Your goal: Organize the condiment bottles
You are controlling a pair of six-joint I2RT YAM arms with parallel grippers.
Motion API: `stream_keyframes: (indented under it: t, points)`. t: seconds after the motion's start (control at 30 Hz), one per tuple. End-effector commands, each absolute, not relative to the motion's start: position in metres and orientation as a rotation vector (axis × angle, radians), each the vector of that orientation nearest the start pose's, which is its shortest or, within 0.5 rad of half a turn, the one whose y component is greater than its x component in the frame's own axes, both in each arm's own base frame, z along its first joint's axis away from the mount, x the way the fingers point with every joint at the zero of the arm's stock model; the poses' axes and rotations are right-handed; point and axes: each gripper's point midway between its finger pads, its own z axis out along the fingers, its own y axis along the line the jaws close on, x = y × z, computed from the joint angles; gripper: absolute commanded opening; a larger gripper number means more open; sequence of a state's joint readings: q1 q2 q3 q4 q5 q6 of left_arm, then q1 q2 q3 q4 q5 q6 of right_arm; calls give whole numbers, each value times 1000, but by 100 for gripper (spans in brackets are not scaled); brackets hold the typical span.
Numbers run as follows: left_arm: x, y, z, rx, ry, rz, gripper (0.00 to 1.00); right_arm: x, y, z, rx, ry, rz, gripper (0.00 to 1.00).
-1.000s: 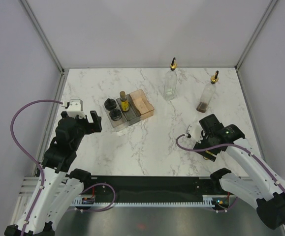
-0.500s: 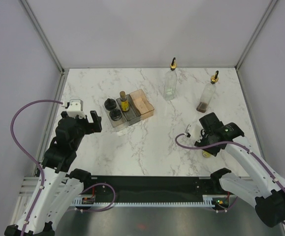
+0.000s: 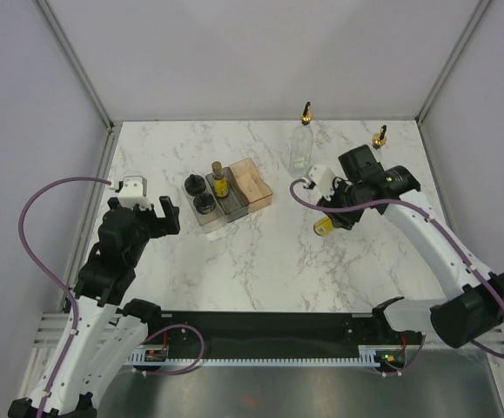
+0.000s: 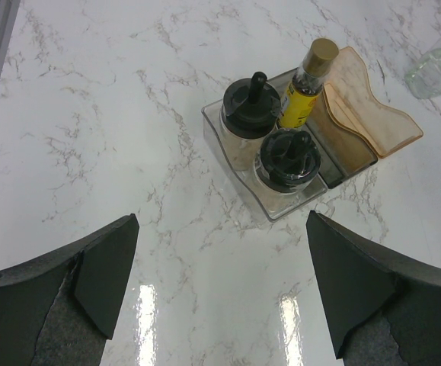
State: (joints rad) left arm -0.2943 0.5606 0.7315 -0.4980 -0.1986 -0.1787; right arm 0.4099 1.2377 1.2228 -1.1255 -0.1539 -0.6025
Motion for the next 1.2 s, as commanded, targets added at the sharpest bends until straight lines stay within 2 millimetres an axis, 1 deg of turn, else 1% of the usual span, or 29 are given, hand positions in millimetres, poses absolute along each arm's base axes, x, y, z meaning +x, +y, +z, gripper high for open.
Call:
stream_keyframes:
  t: [0.0,0.03,0.07,0.13,0.17,0.23,0.27,0.33,0.37,0.4,0.43,0.47,0.5,0.53,0.57,0.6,0.63,0.67,0.7,0.73,0.77,0.87,1.03,1.17]
  points:
    - [251,-46,246,-4,1850,-122,100,279,153,215,-1294,2174,254,0]
    - [251,-46,245,-6,1853,-119,100,283,167,219,-1315,2153,259,0]
    - [252,-45,244,-7,1854,-117,100,297,181,224,-1327,2142,256,0]
    - [252,-44,243,-9,1860,-108,100,311,199,230,-1347,2114,217,0]
    - [252,-44,243,-10,1858,-107,100,321,221,234,-1375,2085,217,0]
    - [253,-43,243,-13,1858,-104,100,333,241,240,-1386,2050,207,0]
    - [252,-43,243,-13,1859,-103,100,346,259,245,-1395,2024,195,0]
    - [253,-43,243,-14,1857,-99,100,357,277,249,-1403,1997,185,0]
    - [252,-43,244,-15,1857,-98,100,367,294,250,-1415,1972,177,0]
    - [252,-42,244,-17,1854,-98,100,370,303,251,-1424,1957,169,0]
    - [252,-42,244,-18,1856,-96,100,369,315,250,-1449,1941,166,0]
    - [252,-42,244,-18,1853,-96,100,377,328,247,-1454,1930,158,0]
    - [252,-42,245,-17,1851,-98,100,381,333,244,-1466,1921,130,0]
    - [252,-41,246,-20,1848,-95,100,378,344,240,-1493,1906,121,0]
    - [251,-41,246,-21,1848,-95,100,382,354,235,-1507,1896,114,0]
    - [251,-41,246,-22,1846,-94,100,388,354,233,-1512,1888,52,0]
    - [251,-41,246,-21,1848,-95,100,386,360,229,-1531,1879,35,0]
    - [251,-41,247,-21,1843,-96,100,390,364,223,-1545,1876,16,0]
    - [251,-41,247,-23,1842,-98,100,392,365,219,-1555,1872,-12,0]
    - [251,-42,247,-21,1844,-100,100,391,367,217,-1568,1867,-18,0]
    - [251,-41,247,-21,1844,-100,100,392,368,209,-1581,1877,-25,0]
    - [250,-42,248,-19,1841,-104,100,392,371,199,-1610,1877,-31,1]
    - [250,-42,249,-21,1835,-104,100,387,380,184,-1663,1869,-20,4]
    - [249,-40,250,-26,1831,-99,100,388,383,171,-1689,1876,-38,6]
